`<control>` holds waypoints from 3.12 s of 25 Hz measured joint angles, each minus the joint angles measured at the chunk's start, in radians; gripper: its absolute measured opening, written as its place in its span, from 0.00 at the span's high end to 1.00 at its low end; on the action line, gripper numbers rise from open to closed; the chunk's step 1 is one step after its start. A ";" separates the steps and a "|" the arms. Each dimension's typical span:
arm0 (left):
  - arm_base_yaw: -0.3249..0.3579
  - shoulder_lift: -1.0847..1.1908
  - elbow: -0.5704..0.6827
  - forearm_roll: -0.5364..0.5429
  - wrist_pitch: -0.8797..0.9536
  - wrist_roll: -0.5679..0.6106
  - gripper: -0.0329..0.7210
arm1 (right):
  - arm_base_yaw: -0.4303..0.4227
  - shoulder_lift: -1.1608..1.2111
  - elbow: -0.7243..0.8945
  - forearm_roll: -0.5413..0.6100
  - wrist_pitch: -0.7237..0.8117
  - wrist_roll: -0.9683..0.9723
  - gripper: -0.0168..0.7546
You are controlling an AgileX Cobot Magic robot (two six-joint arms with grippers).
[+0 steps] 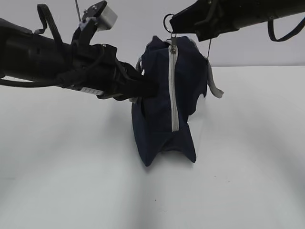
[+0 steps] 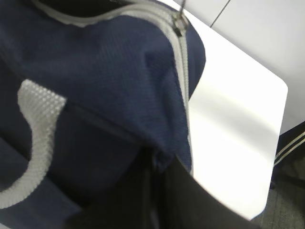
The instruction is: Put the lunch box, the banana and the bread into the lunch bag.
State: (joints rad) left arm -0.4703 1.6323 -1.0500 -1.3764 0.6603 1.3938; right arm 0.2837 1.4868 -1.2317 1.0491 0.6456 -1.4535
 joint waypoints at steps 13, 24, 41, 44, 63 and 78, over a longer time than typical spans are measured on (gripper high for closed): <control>0.002 0.000 -0.005 0.109 0.092 -0.059 0.94 | 0.000 0.022 -0.009 -0.015 0.045 0.002 1.00; 0.082 -0.011 -0.005 0.023 0.166 -0.386 0.35 | 0.000 0.068 -0.015 -0.073 0.125 0.042 1.00; 0.084 0.008 -0.005 -0.038 0.127 -0.528 0.51 | 0.000 0.095 -0.019 -0.086 0.145 0.048 1.00; 0.084 0.008 -0.005 -0.039 0.124 -0.528 0.59 | 0.000 0.095 -0.019 -0.086 0.145 0.048 1.00; 0.087 0.008 -0.003 -0.028 0.161 -0.528 0.95 | 0.000 0.112 -0.019 -0.090 -0.021 0.048 1.00; 0.095 0.008 -0.006 -0.014 0.184 -0.528 0.95 | -0.033 0.265 -0.156 -0.082 0.048 0.067 1.00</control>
State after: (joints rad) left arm -0.3757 1.6406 -1.0560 -1.3902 0.8444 0.8660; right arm 0.2503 1.7517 -1.3876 0.9669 0.6936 -1.3863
